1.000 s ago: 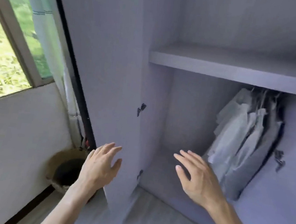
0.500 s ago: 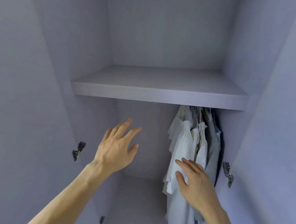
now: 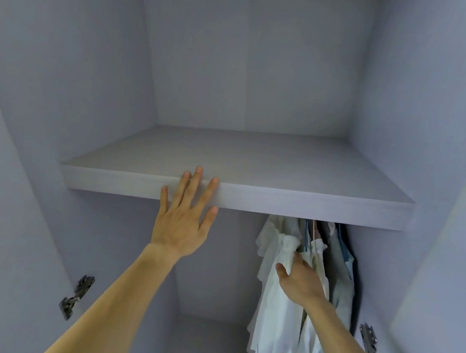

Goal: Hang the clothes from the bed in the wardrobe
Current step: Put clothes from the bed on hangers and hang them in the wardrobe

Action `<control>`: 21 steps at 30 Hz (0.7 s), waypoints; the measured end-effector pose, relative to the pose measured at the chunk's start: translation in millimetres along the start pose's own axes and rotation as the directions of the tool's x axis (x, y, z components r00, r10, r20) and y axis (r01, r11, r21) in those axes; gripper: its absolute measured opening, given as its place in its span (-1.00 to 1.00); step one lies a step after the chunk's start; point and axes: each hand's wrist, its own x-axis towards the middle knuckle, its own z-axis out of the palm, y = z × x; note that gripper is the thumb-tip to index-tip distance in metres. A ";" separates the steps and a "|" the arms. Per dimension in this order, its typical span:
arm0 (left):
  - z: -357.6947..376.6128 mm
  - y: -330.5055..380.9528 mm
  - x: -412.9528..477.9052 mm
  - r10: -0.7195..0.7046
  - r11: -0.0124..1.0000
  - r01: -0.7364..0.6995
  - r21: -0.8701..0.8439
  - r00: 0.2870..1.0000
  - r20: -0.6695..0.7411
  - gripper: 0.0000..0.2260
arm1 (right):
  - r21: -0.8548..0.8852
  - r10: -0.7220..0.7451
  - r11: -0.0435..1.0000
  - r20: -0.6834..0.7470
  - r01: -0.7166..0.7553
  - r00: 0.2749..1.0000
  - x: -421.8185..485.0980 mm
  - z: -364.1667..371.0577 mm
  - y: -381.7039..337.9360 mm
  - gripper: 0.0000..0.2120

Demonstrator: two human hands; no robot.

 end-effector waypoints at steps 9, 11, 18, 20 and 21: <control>32.2 -3.3 14.2 0.003 1.000 -0.005 -0.018 0.993 -0.114 -0.43 | 0.452 0.160 0.871 0.112 -0.194 0.981 55.0 19.4 -23.5 -0.84; 36.4 -5.0 14.4 0.017 1.000 -0.018 -0.003 0.991 -0.134 -0.44 | 0.566 0.115 0.800 0.181 -0.199 0.977 54.2 17.4 -29.6 -0.90; 38.8 -7.6 15.0 0.030 0.999 -0.022 0.045 0.986 -0.165 -0.44 | 0.830 -0.078 0.539 0.216 -0.141 0.973 43.3 9.4 -55.3 -0.77; 37.2 -6.9 14.2 0.029 0.998 -0.020 0.055 0.987 -0.160 -0.44 | 0.870 -0.128 0.466 0.244 -0.159 0.961 34.7 8.9 -63.0 -0.77; 35.8 -6.4 14.3 0.029 0.998 -0.020 0.060 0.988 -0.152 -0.44 | 0.876 -0.138 0.456 0.244 -0.157 0.960 31.3 9.5 -65.8 -0.76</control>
